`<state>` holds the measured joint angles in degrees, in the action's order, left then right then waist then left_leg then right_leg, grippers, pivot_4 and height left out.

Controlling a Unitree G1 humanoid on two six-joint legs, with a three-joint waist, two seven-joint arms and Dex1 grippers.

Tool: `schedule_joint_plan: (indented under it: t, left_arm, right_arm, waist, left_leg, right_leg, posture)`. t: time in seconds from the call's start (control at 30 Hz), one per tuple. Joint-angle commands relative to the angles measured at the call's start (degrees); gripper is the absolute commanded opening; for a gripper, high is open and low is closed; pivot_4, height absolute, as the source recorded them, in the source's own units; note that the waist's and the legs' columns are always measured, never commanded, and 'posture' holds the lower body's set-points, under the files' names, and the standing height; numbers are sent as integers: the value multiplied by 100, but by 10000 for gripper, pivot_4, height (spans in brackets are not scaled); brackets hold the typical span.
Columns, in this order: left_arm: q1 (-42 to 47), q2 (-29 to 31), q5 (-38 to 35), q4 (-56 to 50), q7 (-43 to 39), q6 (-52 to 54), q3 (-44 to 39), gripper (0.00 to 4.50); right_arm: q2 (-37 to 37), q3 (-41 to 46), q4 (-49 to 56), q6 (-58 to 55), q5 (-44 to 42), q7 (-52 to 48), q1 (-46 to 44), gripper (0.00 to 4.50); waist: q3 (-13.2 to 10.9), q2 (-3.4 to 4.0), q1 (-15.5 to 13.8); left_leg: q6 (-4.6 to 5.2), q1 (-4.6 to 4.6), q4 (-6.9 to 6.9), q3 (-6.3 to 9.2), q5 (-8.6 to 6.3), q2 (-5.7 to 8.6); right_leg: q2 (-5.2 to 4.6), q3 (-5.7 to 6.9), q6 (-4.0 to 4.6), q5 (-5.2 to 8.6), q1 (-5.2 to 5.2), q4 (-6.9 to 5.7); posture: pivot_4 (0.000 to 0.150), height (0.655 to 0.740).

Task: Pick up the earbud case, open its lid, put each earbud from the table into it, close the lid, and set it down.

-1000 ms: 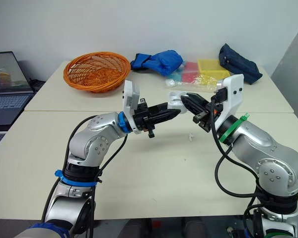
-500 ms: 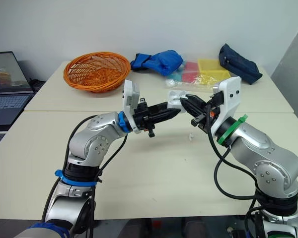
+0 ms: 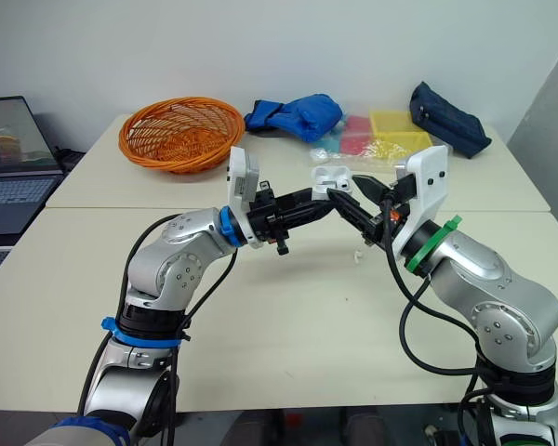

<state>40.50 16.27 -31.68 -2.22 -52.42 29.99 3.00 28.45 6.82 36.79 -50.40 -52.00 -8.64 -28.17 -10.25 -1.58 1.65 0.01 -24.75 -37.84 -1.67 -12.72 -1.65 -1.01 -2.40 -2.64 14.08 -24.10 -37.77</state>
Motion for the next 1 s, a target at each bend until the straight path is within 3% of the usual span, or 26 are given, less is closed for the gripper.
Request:
schedule_joint_plan:
  t: [0.03,0.07,0.23,0.4,0.57,0.7,0.83,1.0]
  left_arm:
    - [139,-15,-138,-127,-53,-58,-84,7405]
    - [138,-12,-135,-120,-62,-60,-87,7405]
    - [107,26,-85,-63,-56,-95,-134,7405]
    - [6,319,-9,55,-145,-159,-253,7405]
    - [-46,785,49,208,-260,-260,-432,7405]
    - [-71,897,43,169,-183,-278,-512,7405]
    - [-181,851,-55,-125,46,-129,-548,7405]
    - [-231,848,-76,-257,134,-90,-516,7405]
  right_arm:
    - [27,87,211,196,10,-103,-162,41342]
    - [38,92,210,206,20,-129,-182,44617]
    - [263,385,184,221,-211,-354,-324,44879]
    - [1003,633,-334,38,-356,-1084,-341,44879]
    - [1917,5,-1512,-159,571,-1660,-352,44879]
    - [1505,-302,-2086,20,1161,-1425,-342,44879]
    - [459,-789,-2416,520,1842,-1002,36,44879]
    - [-281,-968,-2855,934,2602,-536,301,44879]
  waist:
    - [0,0,1]
    - [0,0,0]
    - [0,0,0]
    - [0,0,-1]
    - [0,0,-1]
    - [0,0,4]
    - [1,-3,4]
    - [0,-1,-6]
  left_leg:
    - [0,0,0,0,0,0]
    - [0,0,0,0,0,0]
    - [0,0,-1,0,0,0]
    - [0,0,-1,1,0,0]
    - [0,2,-3,-2,0,-2]
    - [0,2,-1,-3,0,-2]
    - [0,-1,1,0,0,-3]
    - [0,-4,-1,-3,0,0]
  right_leg:
    - [0,0,0,0,0,0]
    - [0,0,0,0,0,0]
    - [0,0,0,0,0,-1]
    - [0,1,0,0,1,0]
    - [0,1,3,-1,0,-1]
    - [1,-2,2,0,-1,-2]
    - [3,-1,3,-1,-4,-2]
    - [0,-2,6,-5,-7,-6]
  posture:
    - [1500,7400]
    - [1500,7400]
    - [1500,7400]
    - [1500,7400]
    - [1500,7400]
    - [1500,7400]
    - [1500,7400]
    - [1500,7400]
